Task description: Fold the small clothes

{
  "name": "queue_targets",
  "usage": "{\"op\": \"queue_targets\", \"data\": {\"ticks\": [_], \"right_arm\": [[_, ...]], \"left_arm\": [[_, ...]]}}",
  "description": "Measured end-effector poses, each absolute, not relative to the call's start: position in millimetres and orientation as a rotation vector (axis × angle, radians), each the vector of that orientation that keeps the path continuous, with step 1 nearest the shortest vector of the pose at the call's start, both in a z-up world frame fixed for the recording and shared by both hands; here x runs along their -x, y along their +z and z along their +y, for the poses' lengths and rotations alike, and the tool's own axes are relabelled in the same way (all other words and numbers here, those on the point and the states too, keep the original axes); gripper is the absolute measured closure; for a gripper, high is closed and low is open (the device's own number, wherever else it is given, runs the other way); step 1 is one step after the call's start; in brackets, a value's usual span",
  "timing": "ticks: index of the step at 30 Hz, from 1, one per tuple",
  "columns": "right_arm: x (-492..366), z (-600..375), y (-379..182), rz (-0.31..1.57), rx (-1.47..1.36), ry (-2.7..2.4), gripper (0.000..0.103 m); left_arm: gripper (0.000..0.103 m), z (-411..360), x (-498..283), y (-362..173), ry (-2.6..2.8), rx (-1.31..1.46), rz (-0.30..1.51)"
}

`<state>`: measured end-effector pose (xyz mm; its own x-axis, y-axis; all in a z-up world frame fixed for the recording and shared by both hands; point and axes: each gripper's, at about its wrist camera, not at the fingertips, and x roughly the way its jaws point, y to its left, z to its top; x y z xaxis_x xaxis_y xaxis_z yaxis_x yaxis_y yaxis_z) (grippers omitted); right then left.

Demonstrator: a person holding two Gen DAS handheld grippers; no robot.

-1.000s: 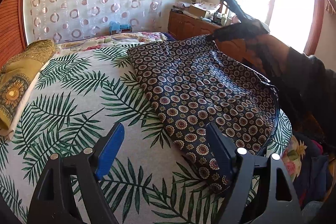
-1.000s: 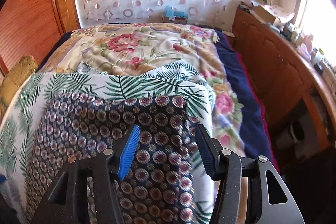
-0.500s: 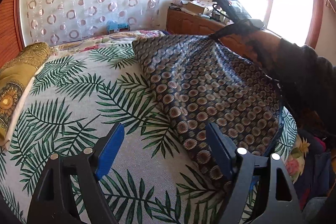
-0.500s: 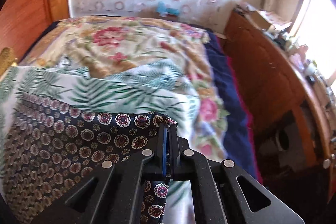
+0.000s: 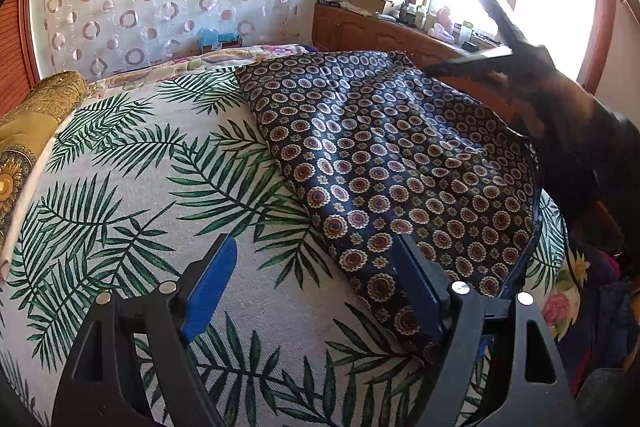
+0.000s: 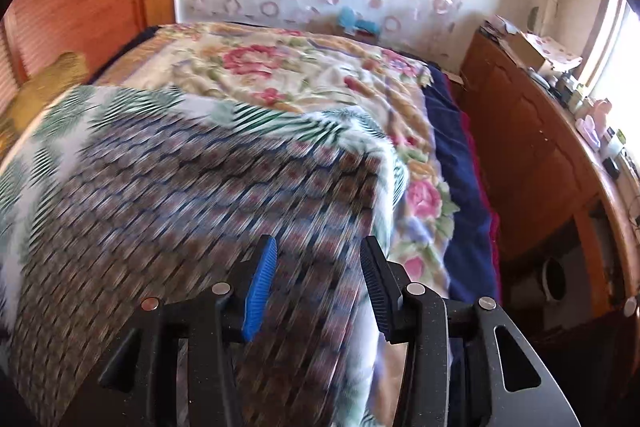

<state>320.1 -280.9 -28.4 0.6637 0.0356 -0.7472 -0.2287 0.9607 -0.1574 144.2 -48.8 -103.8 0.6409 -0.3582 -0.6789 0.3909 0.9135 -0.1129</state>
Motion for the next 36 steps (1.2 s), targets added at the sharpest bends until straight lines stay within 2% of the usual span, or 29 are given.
{"op": "queue_targets", "data": {"ticks": [7,16,27,30,31,32,36], "right_arm": [[-229.1,-298.5,-24.1,0.785,0.197,0.21,0.058],[-151.7,-300.1,-31.8,0.737,0.224,0.144,0.058],[-151.1,-314.0,-40.9,0.739,0.066,0.124,0.059],[-158.3,-310.3,-47.0,0.737,0.077,0.122,0.07],[-160.4,-307.5,-49.9,0.743,0.082,0.125,0.08],[-161.2,-304.7,-51.6,0.751,0.087,0.127,0.098],[-149.5,-305.4,-41.8,0.688,0.087,0.145,0.102]], "left_arm": [[0.023,-57.0,-133.0,-99.5,-0.432,-0.058,0.749],[0.023,-58.0,-108.8,-87.6,-0.42,-0.072,0.729],[0.023,-60.1,-104.3,-92.6,-0.42,-0.075,0.749],[0.023,-62.2,-104.3,-96.5,-0.424,-0.084,0.758],[0.023,-62.9,-104.6,-97.4,-0.424,-0.084,0.76],[0.023,-63.0,-105.1,-98.4,-0.425,-0.081,0.764],[0.023,-64.2,-104.4,-99.8,-0.43,-0.086,0.769]]}}
